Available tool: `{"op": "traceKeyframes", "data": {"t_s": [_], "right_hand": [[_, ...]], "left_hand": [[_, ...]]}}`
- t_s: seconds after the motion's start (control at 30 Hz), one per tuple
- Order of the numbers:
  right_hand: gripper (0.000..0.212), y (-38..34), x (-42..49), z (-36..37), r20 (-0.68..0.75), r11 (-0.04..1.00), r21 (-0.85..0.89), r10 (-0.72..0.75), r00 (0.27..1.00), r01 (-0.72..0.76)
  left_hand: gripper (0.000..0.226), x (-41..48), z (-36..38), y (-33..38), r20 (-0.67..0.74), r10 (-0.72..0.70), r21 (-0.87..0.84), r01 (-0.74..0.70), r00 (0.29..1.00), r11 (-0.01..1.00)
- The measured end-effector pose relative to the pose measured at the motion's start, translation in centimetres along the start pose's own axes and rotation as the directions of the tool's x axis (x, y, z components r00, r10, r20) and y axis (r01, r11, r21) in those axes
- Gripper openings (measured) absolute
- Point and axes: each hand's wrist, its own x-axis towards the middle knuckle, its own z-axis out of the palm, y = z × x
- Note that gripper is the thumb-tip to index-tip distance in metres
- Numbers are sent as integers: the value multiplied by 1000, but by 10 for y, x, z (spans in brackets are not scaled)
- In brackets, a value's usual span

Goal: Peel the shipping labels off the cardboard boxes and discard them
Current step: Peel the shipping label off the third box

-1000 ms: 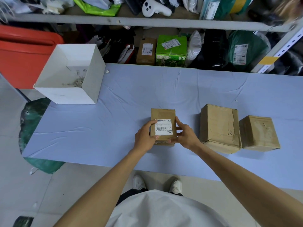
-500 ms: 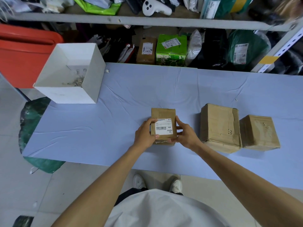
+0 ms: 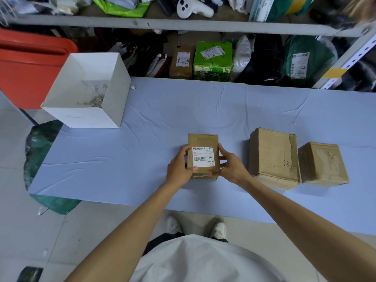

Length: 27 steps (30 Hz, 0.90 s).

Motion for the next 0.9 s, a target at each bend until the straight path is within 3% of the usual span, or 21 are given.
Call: {"op": "traceKeyframes", "data": {"t_s": [0.57, 0.77, 0.9], "right_hand": [[108, -5, 0, 0, 2, 1000, -23, -15, 1000, 15], [107, -5, -1, 0, 11, 999, -35, -7, 1000, 8], [106, -7, 0, 0, 19, 999, -35, -16, 1000, 17]], "left_hand": [[66, 2, 9, 7, -75, -66, 9, 67, 995, 998], [45, 0, 8, 11, -49, -63, 57, 66, 997, 996], [65, -2, 5, 8, -55, -69, -40, 67, 996, 997]]}}
